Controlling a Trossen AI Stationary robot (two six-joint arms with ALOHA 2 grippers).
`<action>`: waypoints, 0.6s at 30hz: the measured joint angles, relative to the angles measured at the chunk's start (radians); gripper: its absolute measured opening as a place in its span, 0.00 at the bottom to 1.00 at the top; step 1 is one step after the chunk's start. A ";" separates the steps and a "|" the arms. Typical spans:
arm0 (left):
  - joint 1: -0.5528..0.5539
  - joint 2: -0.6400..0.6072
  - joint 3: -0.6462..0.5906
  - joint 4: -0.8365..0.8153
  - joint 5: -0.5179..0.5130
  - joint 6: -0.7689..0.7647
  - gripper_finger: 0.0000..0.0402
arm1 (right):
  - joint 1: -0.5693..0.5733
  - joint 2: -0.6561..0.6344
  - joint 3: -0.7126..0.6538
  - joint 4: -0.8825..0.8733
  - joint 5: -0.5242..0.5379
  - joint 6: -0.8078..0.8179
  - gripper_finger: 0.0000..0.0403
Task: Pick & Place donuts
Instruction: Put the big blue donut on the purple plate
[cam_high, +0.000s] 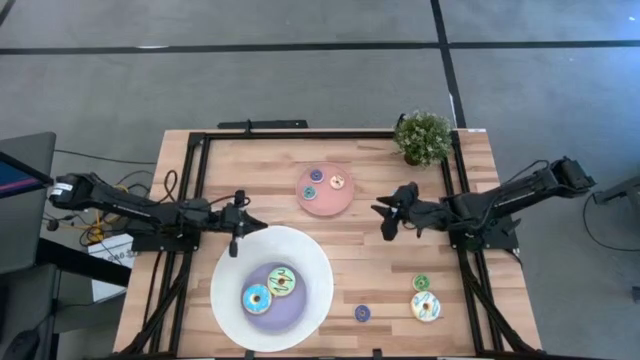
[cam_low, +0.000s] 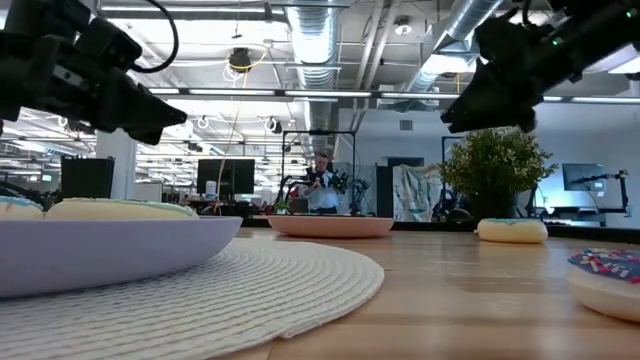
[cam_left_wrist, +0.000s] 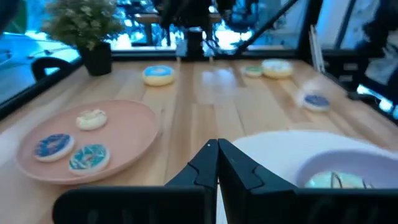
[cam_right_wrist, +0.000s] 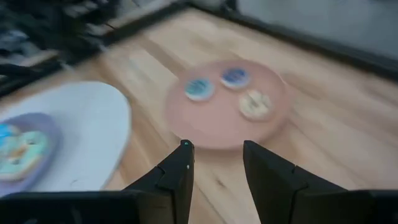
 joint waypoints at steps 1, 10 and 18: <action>0.006 0.001 0.001 0.001 -0.001 -0.010 0.00 | -0.006 0.000 0.023 -0.071 0.002 0.050 0.32; 0.017 0.117 0.001 0.080 0.028 -0.050 0.00 | -0.039 0.000 0.094 -0.640 -0.005 0.609 0.32; 0.020 0.294 0.032 0.207 0.067 -0.040 0.00 | 0.027 0.000 0.094 -0.823 -0.025 0.810 0.38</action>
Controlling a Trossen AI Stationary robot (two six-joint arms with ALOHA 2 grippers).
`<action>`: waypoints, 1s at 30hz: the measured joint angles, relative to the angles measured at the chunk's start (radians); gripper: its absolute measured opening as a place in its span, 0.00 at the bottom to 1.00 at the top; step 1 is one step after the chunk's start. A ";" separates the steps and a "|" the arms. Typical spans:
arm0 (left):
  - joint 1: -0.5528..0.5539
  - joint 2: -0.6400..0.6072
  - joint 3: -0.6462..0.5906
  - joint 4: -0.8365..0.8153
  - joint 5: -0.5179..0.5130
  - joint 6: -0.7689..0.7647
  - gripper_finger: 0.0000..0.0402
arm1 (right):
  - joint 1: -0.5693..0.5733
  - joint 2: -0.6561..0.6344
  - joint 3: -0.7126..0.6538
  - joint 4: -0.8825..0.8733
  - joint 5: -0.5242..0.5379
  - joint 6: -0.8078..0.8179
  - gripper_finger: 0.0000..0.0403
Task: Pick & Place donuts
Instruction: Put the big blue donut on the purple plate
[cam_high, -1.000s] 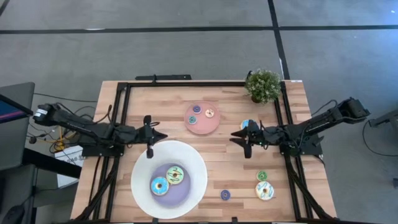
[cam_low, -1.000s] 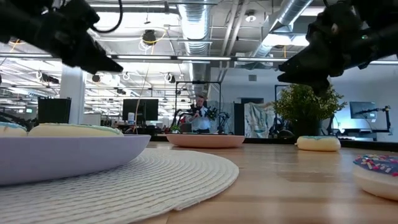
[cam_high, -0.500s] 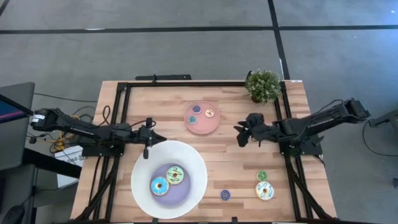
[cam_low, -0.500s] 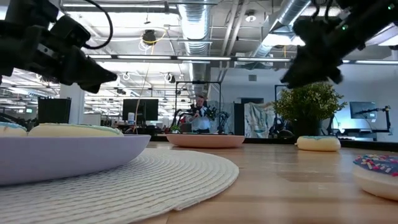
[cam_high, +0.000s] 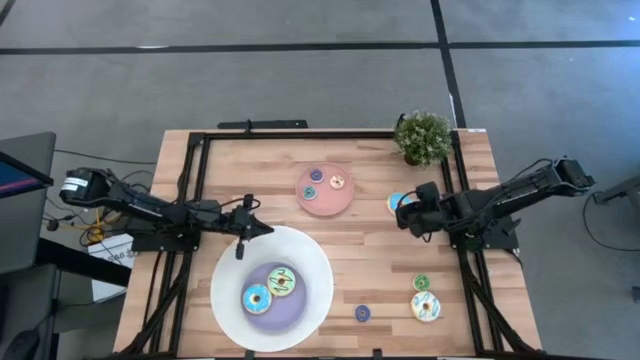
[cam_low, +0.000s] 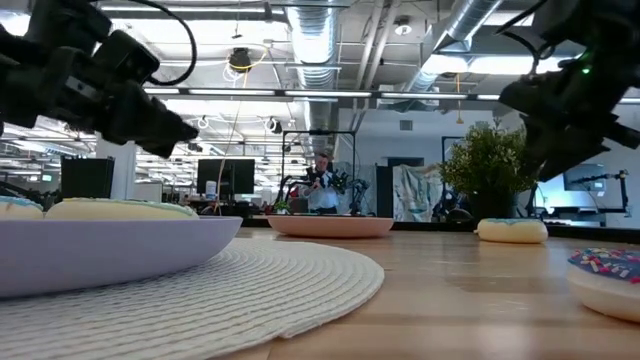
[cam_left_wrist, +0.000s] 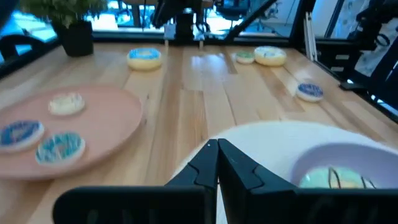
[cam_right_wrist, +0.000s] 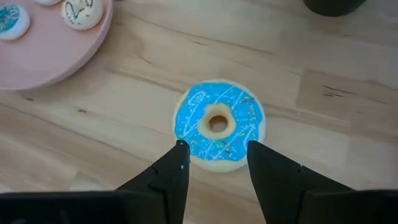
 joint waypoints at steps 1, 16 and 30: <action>0.005 0.011 0.009 0.004 0.001 0.006 0.00 | 0.006 0.000 0.000 0.000 0.000 0.000 0.39; 0.144 0.039 0.180 -0.258 0.012 0.037 0.00 | -0.010 0.000 -0.024 -0.113 -0.006 0.069 0.59; 0.146 0.039 0.238 -0.433 0.013 -0.024 0.00 | -0.228 0.032 -0.076 0.093 -0.098 -0.133 0.67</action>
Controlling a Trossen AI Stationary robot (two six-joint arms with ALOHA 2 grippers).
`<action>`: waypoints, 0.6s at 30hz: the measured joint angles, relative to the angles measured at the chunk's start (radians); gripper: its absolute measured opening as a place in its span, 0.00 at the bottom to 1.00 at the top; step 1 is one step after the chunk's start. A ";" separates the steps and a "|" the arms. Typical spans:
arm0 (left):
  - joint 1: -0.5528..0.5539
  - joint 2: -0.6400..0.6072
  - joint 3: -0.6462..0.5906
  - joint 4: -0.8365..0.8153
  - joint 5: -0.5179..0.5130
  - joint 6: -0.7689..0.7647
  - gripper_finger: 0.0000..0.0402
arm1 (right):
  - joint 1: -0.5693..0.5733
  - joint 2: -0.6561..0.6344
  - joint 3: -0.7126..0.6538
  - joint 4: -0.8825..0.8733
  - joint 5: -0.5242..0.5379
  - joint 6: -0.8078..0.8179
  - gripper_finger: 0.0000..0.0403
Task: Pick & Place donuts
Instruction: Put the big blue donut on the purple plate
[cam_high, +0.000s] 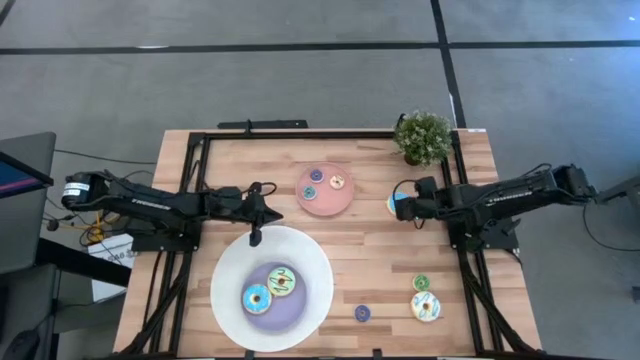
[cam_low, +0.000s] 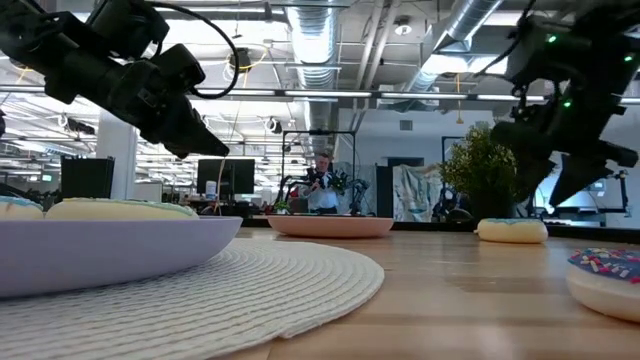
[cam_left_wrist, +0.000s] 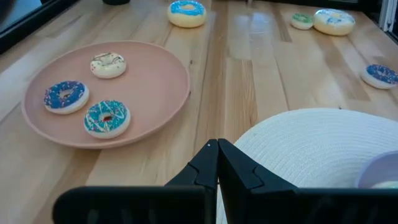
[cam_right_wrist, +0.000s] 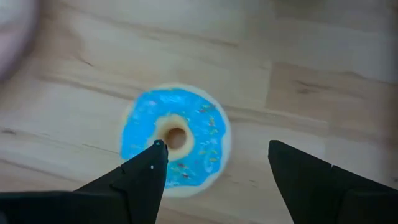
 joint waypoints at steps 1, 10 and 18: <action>0.000 0.000 0.000 0.001 0.000 -0.004 0.00 | -0.022 0.010 0.000 0.004 -0.020 -0.013 0.67; 0.000 0.000 0.000 0.002 0.001 -0.041 0.00 | -0.115 0.124 0.000 0.108 -0.104 -0.118 0.67; 0.000 0.000 0.000 0.002 0.001 -0.041 0.00 | -0.160 0.224 0.002 0.165 -0.145 -0.146 0.67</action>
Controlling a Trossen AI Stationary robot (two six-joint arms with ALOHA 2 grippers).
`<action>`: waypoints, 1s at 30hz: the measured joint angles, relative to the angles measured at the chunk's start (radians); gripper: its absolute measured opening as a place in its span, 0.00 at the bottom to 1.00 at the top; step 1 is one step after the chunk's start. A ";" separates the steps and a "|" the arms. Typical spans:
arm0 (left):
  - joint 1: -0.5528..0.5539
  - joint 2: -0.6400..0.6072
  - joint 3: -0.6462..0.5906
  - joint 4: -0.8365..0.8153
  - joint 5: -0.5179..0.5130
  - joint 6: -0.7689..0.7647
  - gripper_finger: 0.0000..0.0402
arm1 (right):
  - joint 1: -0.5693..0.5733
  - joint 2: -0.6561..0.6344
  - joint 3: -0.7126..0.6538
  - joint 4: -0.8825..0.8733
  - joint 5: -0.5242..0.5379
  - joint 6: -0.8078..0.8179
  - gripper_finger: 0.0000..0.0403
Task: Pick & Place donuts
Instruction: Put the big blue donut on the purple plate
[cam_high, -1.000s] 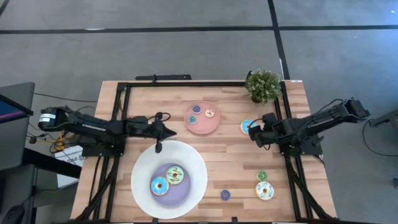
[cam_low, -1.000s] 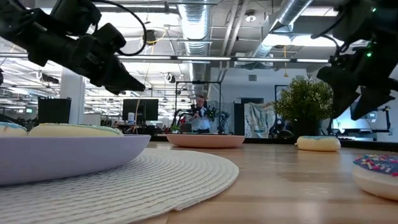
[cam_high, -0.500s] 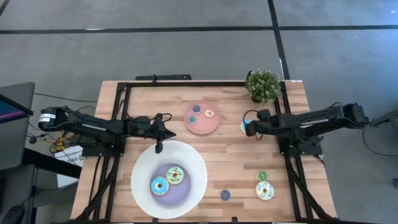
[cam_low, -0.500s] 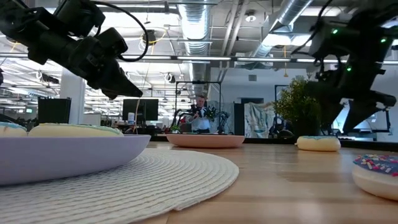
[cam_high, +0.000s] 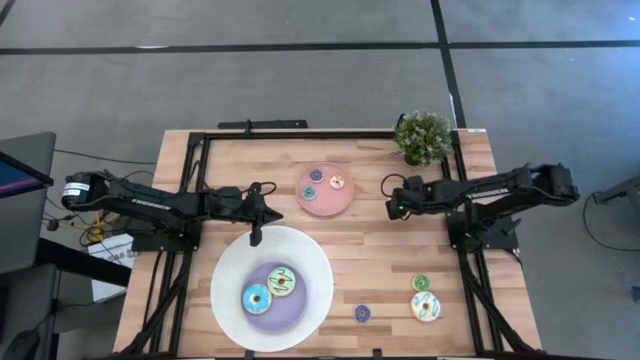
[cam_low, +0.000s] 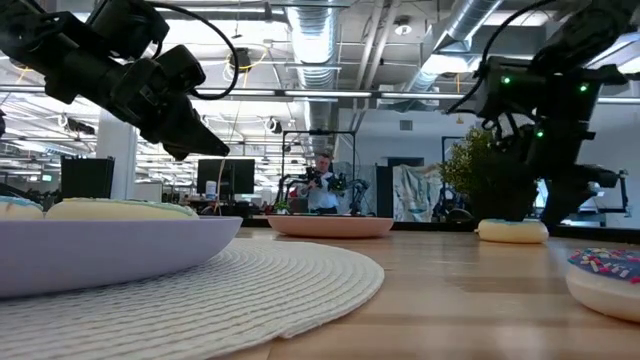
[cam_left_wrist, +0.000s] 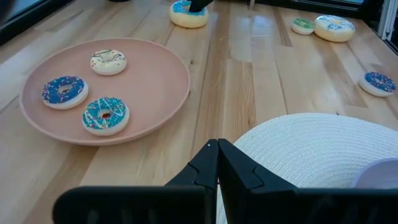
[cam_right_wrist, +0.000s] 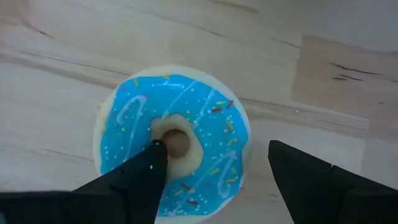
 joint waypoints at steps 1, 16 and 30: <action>0.000 0.000 0.000 0.000 0.000 0.000 0.00 | -0.003 0.011 0.001 0.005 0.000 -0.001 0.67; 0.000 0.000 0.000 -0.007 0.000 0.000 0.00 | -0.007 0.016 -0.001 0.045 0.000 -0.019 0.49; 0.000 0.000 0.000 -0.008 -0.002 0.001 0.00 | -0.005 0.017 -0.002 0.045 0.000 -0.028 0.39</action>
